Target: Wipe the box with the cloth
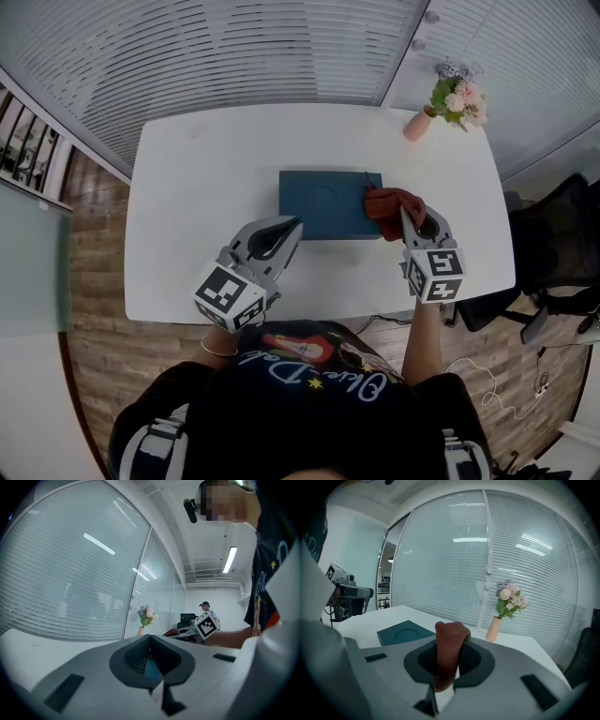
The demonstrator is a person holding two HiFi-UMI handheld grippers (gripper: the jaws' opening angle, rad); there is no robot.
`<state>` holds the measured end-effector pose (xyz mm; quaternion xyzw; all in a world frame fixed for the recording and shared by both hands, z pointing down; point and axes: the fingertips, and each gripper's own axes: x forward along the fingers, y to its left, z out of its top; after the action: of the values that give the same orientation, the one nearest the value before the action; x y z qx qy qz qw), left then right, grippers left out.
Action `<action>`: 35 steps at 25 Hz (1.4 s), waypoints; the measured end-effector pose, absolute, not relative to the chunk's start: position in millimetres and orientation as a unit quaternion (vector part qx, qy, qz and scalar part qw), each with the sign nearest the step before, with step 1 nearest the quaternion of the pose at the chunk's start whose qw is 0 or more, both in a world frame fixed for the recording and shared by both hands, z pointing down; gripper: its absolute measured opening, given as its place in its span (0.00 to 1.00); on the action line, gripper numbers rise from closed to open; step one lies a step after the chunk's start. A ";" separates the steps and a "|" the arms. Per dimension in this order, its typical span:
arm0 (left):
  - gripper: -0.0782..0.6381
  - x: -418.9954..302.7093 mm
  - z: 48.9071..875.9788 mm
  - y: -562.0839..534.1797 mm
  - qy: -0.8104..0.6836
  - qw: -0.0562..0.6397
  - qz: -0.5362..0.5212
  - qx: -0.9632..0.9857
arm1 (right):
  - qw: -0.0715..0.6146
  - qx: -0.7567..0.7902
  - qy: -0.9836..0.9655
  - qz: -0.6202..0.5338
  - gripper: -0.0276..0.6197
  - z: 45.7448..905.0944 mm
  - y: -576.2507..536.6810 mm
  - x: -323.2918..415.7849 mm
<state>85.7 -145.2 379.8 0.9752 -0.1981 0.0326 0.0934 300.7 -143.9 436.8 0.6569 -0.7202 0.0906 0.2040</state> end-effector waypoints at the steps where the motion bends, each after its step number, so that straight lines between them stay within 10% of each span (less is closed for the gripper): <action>1: 0.11 86.2 379.8 -145.3 -0.198 0.093 0.033 0.975 | 0.204 0.660 -0.717 0.090 0.10 436.1 -142.8 303.8; 35: 0.11 10.9 377.4 -168.9 -0.313 0.083 0.019 0.946 | 0.149 0.361 -0.914 0.110 0.10 432.9 -164.5 60.4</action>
<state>10.9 -168.9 377.4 0.9459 -0.3132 0.0195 0.0826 60.4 -164.5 432.9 0.3610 -0.9139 0.1102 0.1495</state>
